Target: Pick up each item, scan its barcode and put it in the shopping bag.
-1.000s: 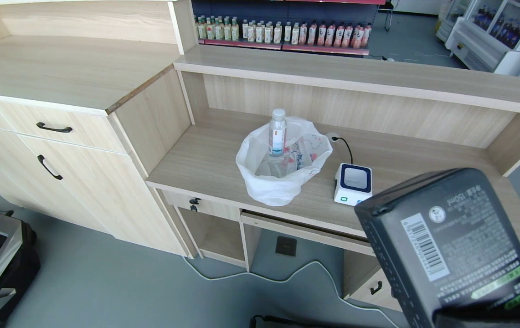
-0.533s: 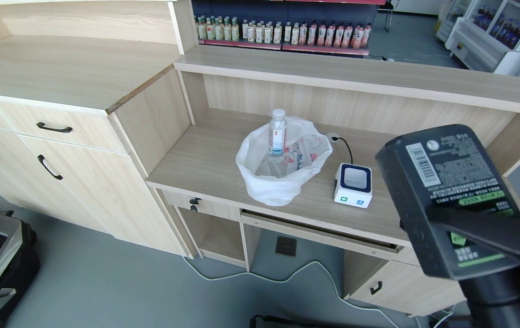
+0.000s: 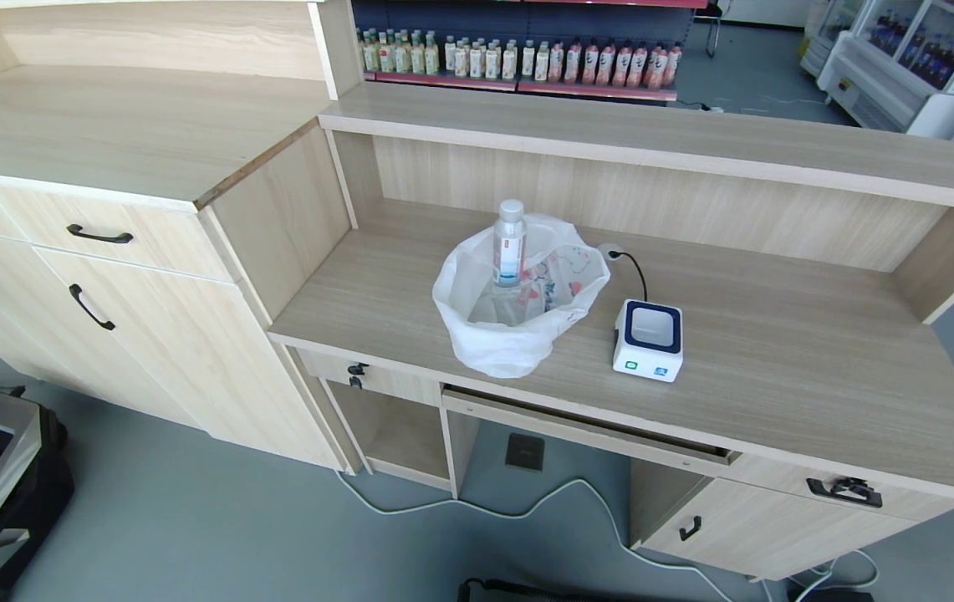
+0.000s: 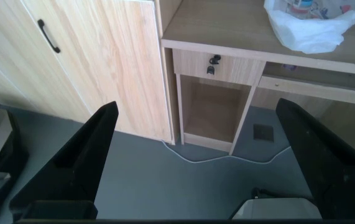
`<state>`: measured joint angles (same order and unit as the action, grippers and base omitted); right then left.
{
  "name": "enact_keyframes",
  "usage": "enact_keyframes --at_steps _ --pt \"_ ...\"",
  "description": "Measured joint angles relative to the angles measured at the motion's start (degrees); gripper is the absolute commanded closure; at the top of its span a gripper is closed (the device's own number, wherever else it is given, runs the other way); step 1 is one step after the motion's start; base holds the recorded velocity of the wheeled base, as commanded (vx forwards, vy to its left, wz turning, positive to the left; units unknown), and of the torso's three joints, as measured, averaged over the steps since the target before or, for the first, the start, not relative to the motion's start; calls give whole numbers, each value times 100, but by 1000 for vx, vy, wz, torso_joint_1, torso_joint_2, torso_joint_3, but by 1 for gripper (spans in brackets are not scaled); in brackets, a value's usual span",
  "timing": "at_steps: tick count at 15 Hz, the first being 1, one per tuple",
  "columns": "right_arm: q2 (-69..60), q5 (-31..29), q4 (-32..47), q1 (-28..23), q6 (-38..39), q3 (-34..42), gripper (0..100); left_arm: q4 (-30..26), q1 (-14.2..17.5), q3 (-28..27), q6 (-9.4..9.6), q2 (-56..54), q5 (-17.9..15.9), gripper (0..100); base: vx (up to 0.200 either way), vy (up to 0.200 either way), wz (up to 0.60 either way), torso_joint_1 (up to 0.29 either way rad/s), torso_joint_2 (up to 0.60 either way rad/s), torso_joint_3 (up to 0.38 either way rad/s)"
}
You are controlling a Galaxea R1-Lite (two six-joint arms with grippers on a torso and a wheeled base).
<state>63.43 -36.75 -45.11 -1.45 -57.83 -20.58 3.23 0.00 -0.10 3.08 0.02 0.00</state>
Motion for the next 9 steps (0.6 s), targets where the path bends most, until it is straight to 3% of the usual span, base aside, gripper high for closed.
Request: enact_keyframes --at_steps 3,5,9 --pt "-62 -974 1440 -1429 1930 22 100 0 0 0 0 0 0 0 0 0 0 0 0 0" --pt "63 -1145 1785 -1798 3068 -127 100 2 0 0 0 0 0 0 0 0 0 0 0 0" --pt "239 -1235 2360 -2261 3734 -144 100 2 0 0 0 0 0 0 0 0 0 0 0 0"
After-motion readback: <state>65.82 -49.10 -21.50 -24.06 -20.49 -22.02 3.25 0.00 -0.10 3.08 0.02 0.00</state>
